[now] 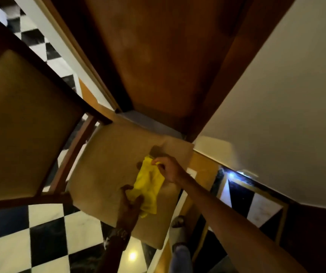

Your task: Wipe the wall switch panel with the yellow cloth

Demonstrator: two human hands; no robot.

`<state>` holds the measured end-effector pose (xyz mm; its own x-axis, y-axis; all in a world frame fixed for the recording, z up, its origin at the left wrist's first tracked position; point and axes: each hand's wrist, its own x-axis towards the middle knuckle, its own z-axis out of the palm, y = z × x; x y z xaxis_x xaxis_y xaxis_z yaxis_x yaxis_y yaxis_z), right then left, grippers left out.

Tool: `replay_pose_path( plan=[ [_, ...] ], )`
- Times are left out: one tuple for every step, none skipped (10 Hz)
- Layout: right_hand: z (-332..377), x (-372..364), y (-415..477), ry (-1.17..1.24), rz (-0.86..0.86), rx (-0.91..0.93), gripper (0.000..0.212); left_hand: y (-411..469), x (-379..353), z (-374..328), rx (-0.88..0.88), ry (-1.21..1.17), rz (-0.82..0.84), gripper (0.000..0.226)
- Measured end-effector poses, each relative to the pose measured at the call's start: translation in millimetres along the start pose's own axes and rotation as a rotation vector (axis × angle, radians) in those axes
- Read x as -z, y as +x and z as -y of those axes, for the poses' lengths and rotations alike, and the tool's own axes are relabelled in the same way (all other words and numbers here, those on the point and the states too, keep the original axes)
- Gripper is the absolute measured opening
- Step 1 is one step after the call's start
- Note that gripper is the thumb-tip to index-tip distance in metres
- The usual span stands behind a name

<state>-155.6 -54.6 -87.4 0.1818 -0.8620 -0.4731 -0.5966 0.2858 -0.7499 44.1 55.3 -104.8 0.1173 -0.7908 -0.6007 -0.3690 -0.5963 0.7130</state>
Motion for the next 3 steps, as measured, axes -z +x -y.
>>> replay_pose_path(
  plan=[
    [-34, -33, 3, -0.476, 0.132, 0.182, 0.038, -3, -14, 35, -0.129, 0.577, 0.019, 0.056],
    [-29, -18, -4, -0.819, 0.213, 0.159, 0.047, -9, -12, 18, -0.033, 1.003, 0.170, 0.069],
    [-13, 24, -12, -0.780, 0.220, 0.276, 0.055, -18, -9, -21, -0.039, 1.178, 0.215, 0.077]
  ],
)
